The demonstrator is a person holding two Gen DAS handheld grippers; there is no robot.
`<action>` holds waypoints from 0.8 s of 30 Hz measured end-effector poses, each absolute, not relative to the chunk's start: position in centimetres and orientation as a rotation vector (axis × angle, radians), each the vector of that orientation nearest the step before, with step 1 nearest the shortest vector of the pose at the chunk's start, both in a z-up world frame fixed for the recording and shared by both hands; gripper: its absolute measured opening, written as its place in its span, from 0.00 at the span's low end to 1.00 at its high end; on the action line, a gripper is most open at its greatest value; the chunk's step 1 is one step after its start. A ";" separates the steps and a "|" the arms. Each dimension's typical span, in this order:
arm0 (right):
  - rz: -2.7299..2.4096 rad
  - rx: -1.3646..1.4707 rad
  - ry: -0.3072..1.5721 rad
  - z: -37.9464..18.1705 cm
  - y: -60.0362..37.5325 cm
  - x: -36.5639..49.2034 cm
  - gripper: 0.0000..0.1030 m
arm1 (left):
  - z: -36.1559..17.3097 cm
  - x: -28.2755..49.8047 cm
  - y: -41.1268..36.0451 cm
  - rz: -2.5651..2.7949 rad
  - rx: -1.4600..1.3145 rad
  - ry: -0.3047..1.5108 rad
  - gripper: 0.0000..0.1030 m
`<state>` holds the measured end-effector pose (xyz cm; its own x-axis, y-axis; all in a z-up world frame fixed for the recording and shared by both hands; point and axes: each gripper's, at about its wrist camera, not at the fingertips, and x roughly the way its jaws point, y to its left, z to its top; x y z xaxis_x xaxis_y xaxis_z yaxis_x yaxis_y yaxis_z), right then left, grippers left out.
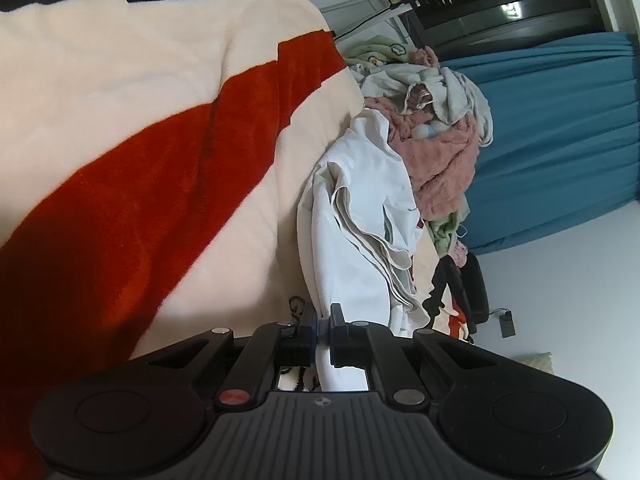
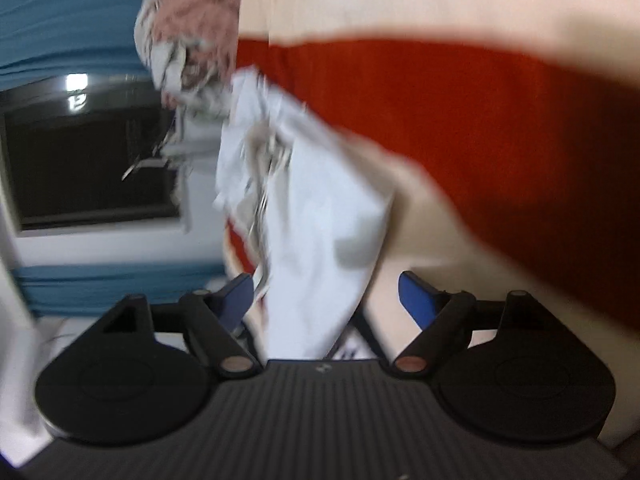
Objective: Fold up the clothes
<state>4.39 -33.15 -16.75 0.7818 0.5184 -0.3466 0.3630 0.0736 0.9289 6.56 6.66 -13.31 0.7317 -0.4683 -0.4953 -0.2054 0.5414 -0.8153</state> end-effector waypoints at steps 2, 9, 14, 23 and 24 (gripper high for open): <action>0.157 1.545 0.758 -17.4 -32.4 5.3 0.79 | -13.3 6.6 6.7 -0.174 -1.011 0.764 0.05; 0.057 1.447 0.729 -17.6 -32.8 8.1 0.17 | -13.2 6.5 6.6 -0.191 -1.021 0.749 0.05; 0.042 1.343 0.659 -16.2 -32.8 8.0 0.10 | -12.4 6.0 6.4 -0.216 -0.998 0.713 0.05; 0.102 1.154 0.524 -11.0 -32.4 4.8 0.09 | -8.5 2.4 6.7 -0.291 -0.924 0.591 0.05; 0.110 1.137 0.512 -10.4 -32.3 4.1 0.09 | -8.1 1.8 6.8 -0.303 -0.925 0.577 0.05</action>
